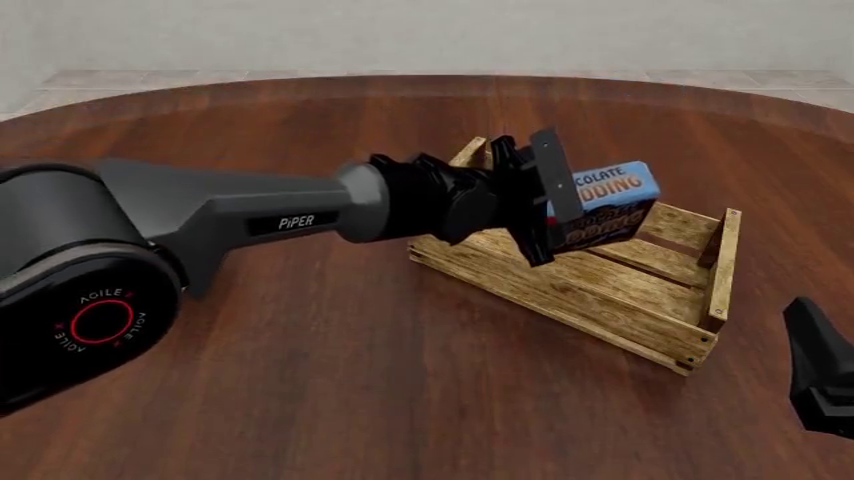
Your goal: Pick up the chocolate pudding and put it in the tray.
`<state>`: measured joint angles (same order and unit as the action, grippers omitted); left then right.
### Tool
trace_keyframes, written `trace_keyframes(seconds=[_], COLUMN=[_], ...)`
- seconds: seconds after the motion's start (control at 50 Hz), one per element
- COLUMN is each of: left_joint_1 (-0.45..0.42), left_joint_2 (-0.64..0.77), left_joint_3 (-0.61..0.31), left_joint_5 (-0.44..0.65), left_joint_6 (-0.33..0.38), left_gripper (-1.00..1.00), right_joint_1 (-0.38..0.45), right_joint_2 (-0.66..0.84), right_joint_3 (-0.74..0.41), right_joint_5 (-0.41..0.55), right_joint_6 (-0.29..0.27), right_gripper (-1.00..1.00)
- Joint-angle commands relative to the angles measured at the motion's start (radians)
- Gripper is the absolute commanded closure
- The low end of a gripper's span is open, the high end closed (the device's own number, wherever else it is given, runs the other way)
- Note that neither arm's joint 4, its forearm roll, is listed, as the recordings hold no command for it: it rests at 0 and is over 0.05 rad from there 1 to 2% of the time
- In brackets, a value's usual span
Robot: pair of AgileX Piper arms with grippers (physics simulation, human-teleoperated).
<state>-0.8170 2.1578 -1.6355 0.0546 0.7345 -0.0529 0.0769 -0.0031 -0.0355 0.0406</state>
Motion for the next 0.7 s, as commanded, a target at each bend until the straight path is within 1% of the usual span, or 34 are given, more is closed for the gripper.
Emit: trace_keyframes(seconds=[0.02, 0.32, 0.34, 0.36, 0.5, 0.7], left_joint_1=[0.005, 0.012, 0.012, 0.009, 0.012, 0.024], left_joint_2=[0.017, 0.036, 0.037, 0.034, 0.044, 0.061], left_joint_3=[-0.018, -0.035, -0.044, -0.034, -0.056, -0.075], left_joint_5=[0.006, 0.008, 0.015, 0.007, 0.020, 0.020], left_joint_6=[0.018, 0.010, -0.007, -0.004, -0.023, -0.029], left_gripper=[1.00, 1.00, 1.00, 1.00, 1.00, 1.00], right_joint_1=[-0.001, 0.000, 0.000, 0.000, -0.001, -0.001], right_joint_2=[-0.003, -0.001, 0.000, 0.001, 0.001, 0.003], right_joint_3=[0.000, 0.000, 0.000, 0.000, 0.000, 0.000], right_joint_5=[0.002, 0.000, 0.000, 0.000, -0.001, -0.002], right_joint_6=[0.003, 0.000, 0.000, 0.000, -0.001, -0.003], right_gripper=[-1.00, -1.00, -1.00, -1.00, -1.00, -1.00])
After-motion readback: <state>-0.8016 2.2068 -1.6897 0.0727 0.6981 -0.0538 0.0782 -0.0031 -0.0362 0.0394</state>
